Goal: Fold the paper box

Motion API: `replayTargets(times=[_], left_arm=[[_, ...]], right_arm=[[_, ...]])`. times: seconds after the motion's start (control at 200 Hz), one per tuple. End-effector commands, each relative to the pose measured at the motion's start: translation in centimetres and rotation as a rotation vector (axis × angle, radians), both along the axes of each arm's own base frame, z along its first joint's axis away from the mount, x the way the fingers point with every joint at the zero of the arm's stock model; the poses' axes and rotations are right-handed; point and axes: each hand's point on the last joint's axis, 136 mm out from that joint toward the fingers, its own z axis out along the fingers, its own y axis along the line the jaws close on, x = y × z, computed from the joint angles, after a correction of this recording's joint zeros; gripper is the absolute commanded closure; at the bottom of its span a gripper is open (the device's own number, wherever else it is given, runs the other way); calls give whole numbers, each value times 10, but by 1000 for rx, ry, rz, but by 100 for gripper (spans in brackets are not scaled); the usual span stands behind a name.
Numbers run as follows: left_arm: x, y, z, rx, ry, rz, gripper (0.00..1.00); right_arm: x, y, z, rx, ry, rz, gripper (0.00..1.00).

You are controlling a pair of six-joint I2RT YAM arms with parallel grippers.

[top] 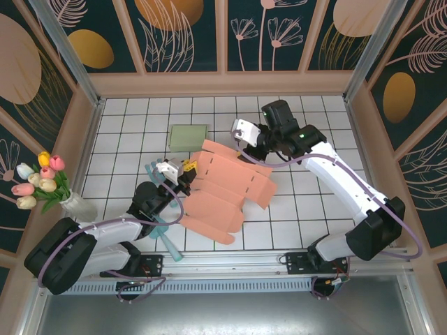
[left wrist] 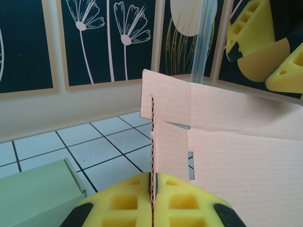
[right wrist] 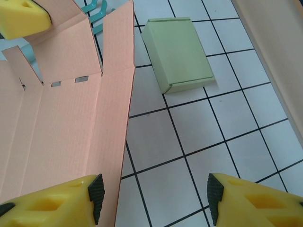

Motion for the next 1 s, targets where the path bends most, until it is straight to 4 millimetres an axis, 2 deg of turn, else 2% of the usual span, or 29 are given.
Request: replayTargets(times=[0.0,0.14,0.32,0.581,0.841,0.996], left_arm=[[0,-2,24,-53,-60,-4,100],[0,-1,26,-57,-65,-4,100],[0,-1,25,-57,-63,-2,100],[1,1,25,-59,-62,7,100],[5,0,19,-43,-51,18,100],[5,2,21,-52,-55,29,100]], right_arm=[[-8,-2,-29,-51,88,-3,38],[-9,-1,-46,-81,145,6,43],[-13,1,-51,-105,208,29,65],[-25,-10,-63,-177,265,44,69],[-34,-16,-59,-193,279,60,83],[-39,-19,-66,-213,288,69,92]])
